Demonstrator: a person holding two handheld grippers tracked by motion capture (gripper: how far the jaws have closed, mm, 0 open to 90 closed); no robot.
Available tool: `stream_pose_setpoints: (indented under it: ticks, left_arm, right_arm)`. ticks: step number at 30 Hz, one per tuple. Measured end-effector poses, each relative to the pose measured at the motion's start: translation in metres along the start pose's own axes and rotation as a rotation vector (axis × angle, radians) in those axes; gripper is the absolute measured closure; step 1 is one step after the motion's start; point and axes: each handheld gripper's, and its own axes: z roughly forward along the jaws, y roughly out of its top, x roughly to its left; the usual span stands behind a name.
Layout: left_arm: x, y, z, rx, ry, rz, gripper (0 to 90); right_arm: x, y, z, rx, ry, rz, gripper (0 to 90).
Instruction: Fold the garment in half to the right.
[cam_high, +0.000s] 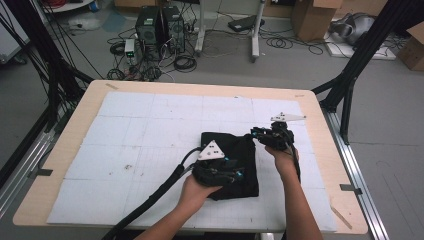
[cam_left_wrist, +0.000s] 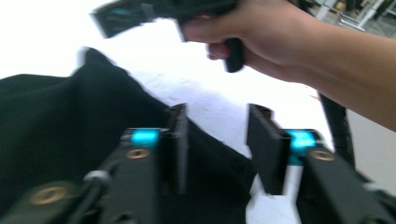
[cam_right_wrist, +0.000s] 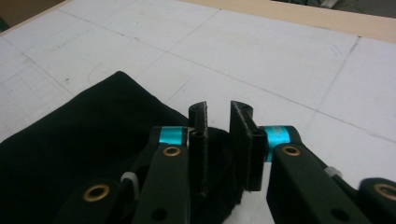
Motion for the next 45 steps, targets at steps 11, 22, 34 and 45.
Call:
stream_pose_setpoints:
  ticks: [11, 22, 34, 45]
  left_arm:
    - [0.060, -0.022, -0.074, -0.088, 0.176, -0.089, 34.1]
    - [0.092, -0.044, -0.141, -0.122, 0.280, -0.097, 28.5]
    - [0.106, -0.070, -0.194, -0.109, 0.322, -0.089, 27.9]
    - [0.111, -0.075, -0.220, -0.171, 0.354, -0.134, 28.9]
  right_arm:
    - [0.016, -0.019, -0.036, -0.023, -0.085, -0.016, 52.6]
    - [0.058, -0.045, -0.057, -0.033, -0.104, -0.007, 48.2]
    - [0.086, -0.053, -0.042, 0.043, -0.117, -0.036, 60.6]
    - [0.078, -0.058, -0.023, 0.115, -0.115, -0.058, 74.8]
